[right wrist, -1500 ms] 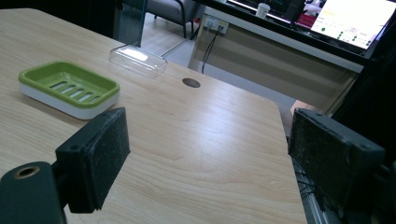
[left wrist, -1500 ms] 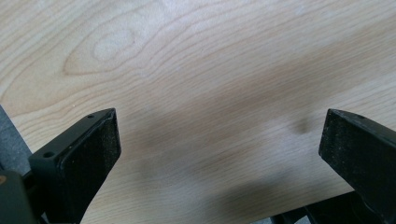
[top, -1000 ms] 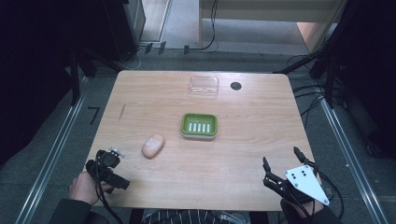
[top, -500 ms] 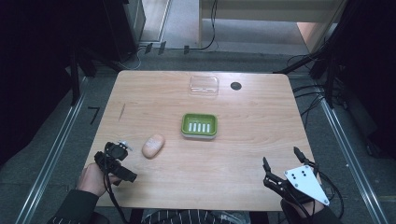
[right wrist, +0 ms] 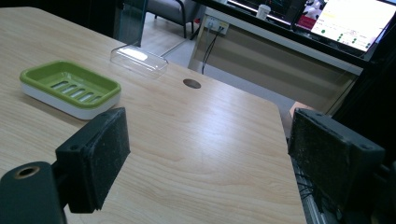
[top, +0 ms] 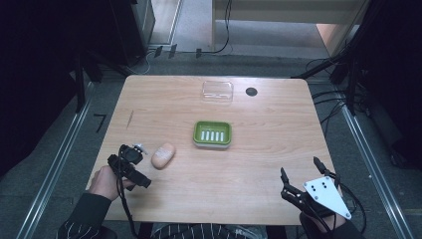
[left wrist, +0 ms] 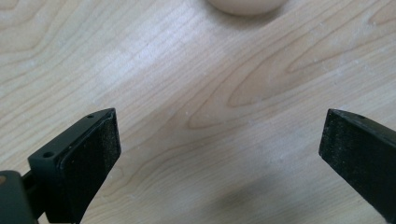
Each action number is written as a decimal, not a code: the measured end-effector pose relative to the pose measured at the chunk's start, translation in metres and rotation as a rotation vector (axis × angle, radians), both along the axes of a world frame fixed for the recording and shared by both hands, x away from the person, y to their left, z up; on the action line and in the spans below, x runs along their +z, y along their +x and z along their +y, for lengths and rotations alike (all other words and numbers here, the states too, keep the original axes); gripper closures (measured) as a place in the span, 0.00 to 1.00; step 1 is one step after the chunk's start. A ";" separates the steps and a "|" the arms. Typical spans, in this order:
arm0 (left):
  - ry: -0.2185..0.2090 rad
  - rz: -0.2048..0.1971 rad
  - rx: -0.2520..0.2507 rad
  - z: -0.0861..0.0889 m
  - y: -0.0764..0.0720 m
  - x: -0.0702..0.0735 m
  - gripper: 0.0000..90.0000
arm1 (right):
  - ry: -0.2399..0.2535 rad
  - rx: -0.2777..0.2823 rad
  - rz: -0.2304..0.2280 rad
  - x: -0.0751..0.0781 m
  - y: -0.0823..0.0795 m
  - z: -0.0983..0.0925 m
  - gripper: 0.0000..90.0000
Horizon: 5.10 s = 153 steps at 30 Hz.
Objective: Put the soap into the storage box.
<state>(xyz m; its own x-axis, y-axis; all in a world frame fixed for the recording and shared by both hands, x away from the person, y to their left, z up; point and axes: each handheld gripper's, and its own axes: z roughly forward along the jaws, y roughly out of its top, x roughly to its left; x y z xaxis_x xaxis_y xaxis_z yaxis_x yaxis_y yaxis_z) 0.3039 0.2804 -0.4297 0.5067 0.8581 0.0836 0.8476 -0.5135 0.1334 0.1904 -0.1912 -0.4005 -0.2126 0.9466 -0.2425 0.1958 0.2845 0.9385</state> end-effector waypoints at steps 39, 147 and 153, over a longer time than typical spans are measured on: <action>-0.045 -0.008 -0.041 -0.024 0.043 0.016 0.00 | -0.008 0.000 0.002 0.000 -0.001 0.000 0.15; -0.035 0.038 -0.192 -0.060 0.079 -0.005 0.37 | -0.003 0.002 0.002 0.000 -0.001 0.000 0.15; -0.033 0.045 -0.220 -0.063 0.081 -0.004 0.37 | 0.000 0.001 0.003 0.000 -0.001 0.000 0.15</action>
